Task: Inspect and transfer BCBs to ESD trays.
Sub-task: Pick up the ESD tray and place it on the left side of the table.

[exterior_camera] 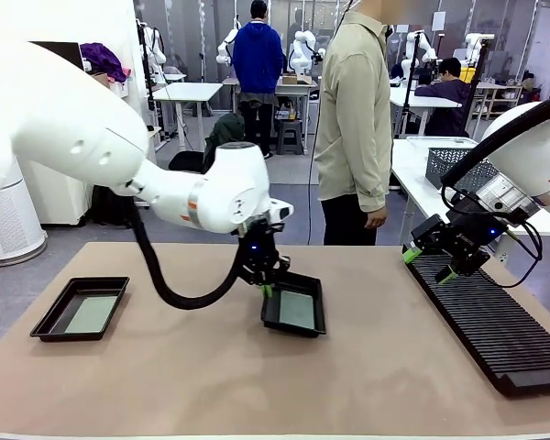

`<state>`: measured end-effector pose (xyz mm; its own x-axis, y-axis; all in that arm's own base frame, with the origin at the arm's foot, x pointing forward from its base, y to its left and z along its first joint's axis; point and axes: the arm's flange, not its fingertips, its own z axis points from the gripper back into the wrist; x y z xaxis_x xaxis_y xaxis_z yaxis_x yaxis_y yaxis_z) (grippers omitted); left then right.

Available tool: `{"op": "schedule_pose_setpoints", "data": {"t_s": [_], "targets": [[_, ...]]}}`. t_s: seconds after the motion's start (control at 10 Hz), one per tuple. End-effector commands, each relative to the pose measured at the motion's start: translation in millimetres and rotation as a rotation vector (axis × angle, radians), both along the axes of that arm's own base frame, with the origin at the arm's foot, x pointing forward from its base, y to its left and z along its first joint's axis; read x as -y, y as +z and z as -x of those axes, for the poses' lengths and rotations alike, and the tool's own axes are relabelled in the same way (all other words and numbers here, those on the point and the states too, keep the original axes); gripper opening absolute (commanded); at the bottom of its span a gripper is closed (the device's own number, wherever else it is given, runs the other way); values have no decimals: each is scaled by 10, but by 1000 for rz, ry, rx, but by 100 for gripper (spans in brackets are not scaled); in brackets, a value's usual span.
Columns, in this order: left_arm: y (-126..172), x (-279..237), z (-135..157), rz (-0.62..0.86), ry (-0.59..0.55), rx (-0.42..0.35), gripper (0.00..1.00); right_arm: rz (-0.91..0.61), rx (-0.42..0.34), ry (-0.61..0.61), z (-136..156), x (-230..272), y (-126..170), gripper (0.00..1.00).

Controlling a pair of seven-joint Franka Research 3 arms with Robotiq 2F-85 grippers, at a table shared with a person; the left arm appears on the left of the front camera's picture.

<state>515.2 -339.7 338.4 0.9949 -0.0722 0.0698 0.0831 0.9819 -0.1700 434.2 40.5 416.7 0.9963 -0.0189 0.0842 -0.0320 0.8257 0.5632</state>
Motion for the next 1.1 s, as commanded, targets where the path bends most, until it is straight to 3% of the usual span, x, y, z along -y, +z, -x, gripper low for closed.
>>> {"op": "schedule_pose_setpoints", "data": {"t_s": [0.0,1.0], "targets": [[32,-459,152,58,-5,-1,3,5,-6,-20,-13,-19,-5,100],[19,-2343,174,126,23,-13,3,5,-6,-20,-13,-19,-5,100]]}}
